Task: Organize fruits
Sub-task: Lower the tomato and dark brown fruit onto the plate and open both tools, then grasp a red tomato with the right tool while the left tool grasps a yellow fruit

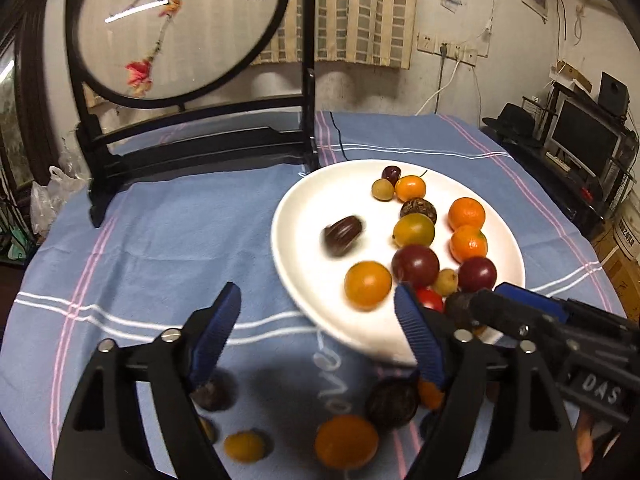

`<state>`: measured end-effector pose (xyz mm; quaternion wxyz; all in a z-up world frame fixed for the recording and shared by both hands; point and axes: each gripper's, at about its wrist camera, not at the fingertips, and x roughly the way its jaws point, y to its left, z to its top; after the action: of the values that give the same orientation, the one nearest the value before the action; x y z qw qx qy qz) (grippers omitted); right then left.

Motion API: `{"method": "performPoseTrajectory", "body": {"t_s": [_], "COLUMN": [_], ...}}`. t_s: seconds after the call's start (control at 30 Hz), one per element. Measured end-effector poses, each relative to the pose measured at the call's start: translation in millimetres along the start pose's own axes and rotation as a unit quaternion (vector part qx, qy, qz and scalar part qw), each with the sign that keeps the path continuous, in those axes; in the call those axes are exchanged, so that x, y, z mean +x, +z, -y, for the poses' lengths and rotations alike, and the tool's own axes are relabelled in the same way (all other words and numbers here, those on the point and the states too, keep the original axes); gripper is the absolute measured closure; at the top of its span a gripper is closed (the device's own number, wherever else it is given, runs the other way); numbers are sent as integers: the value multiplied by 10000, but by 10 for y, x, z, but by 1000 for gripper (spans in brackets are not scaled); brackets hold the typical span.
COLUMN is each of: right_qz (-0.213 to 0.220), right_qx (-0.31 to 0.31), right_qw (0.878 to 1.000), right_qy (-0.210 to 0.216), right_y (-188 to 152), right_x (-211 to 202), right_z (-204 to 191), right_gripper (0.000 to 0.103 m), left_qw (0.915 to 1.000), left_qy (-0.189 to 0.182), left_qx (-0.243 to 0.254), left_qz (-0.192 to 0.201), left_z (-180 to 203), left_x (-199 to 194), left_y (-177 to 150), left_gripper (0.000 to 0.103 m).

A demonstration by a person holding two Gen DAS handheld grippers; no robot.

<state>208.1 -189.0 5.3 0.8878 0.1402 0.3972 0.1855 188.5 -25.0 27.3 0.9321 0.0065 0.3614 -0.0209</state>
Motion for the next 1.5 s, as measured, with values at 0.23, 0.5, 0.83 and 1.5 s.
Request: {"method": "performPoseTrajectory", "body": {"t_s": [0.23, 0.5, 0.83, 1.5], "right_qz": [-34, 4, -304, -227], "right_qx": [-123, -398, -805, -632], "right_qw": [9998, 9967, 9867, 9934], "right_qy": [-131, -709, -1380, -932], "right_y": [-235, -498, -693, -675], "right_x": [-141, -307, -195, -336], "right_z": [-14, 17, 29, -69], "right_gripper": [64, 58, 58, 71], "left_qw": [9999, 9993, 9988, 9959], "left_qy": [23, 17, 14, 295], "left_qx": [-97, -353, -464, -434], "left_qz": [-76, -157, -175, -735], "left_z": [-186, -447, -625, -726], "left_x": [-215, -346, -418, -217], "left_y": [-316, -635, -708, -950], "left_gripper": [21, 20, 20, 20]}}
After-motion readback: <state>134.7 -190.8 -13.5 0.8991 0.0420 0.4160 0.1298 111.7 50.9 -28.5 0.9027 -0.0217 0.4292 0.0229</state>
